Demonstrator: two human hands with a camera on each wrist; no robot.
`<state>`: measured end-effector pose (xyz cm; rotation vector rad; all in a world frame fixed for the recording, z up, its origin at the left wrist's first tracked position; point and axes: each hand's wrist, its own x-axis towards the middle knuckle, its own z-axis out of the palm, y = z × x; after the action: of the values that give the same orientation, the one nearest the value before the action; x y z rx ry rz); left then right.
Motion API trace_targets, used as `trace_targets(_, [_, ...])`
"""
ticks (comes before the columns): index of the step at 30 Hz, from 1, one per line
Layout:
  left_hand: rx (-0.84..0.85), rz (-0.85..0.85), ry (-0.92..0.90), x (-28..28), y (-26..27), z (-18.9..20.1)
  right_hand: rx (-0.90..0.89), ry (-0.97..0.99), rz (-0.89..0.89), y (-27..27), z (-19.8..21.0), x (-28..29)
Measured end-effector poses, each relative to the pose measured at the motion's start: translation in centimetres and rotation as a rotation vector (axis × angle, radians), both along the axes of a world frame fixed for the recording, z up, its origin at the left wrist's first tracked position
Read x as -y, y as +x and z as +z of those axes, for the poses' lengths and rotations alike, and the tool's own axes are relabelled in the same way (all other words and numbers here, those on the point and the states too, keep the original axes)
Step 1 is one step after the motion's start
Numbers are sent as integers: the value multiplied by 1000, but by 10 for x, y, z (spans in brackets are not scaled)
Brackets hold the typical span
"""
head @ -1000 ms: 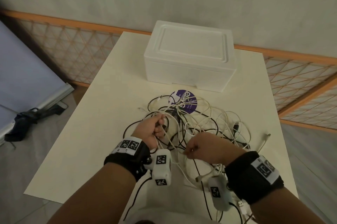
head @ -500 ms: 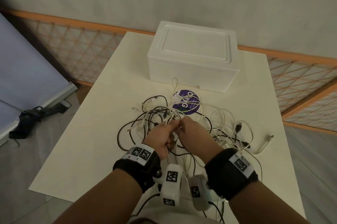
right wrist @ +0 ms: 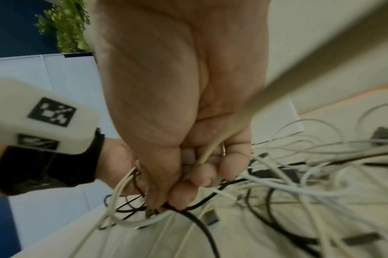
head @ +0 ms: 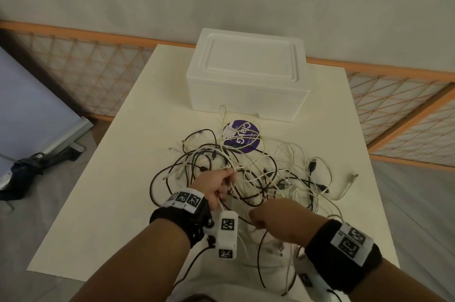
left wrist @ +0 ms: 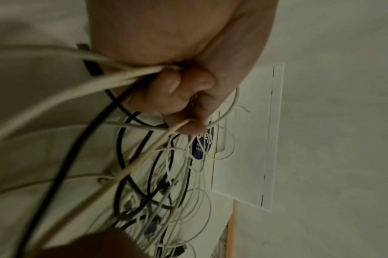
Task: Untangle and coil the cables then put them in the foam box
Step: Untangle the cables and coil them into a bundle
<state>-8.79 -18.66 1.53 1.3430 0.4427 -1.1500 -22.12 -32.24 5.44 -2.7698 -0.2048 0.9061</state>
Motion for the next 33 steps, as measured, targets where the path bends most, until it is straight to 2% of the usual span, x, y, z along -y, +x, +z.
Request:
trace_targets(5, [66, -5, 17, 2, 1, 1, 82, 101, -247, 9, 13, 26])
trace_targets(8, [108, -45, 5, -2, 1, 2, 225, 246, -557, 28, 14, 18])
trace_targets(10, [98, -65, -6, -5, -3, 7, 259, 290, -636, 40, 5, 5])
trace_targets(14, [141, -104, -7, -13, -10, 20, 282, 326, -559, 55, -16, -11])
trace_targets(20, [112, -172, -67, -31, -14, 25, 347, 192, -349, 63, -20, -9])
trace_targets(26, [100, -80, -87, -20, -12, 25, 561, 450, -476, 48, -16, -12])
trace_targets(29, [100, -97, -111, -13, -15, 26, 656, 496, -422, 42, -12, -8])
trace_targets(33, [130, -116, -137, -11, -18, 25, 652, 511, -357, 38, -4, -2])
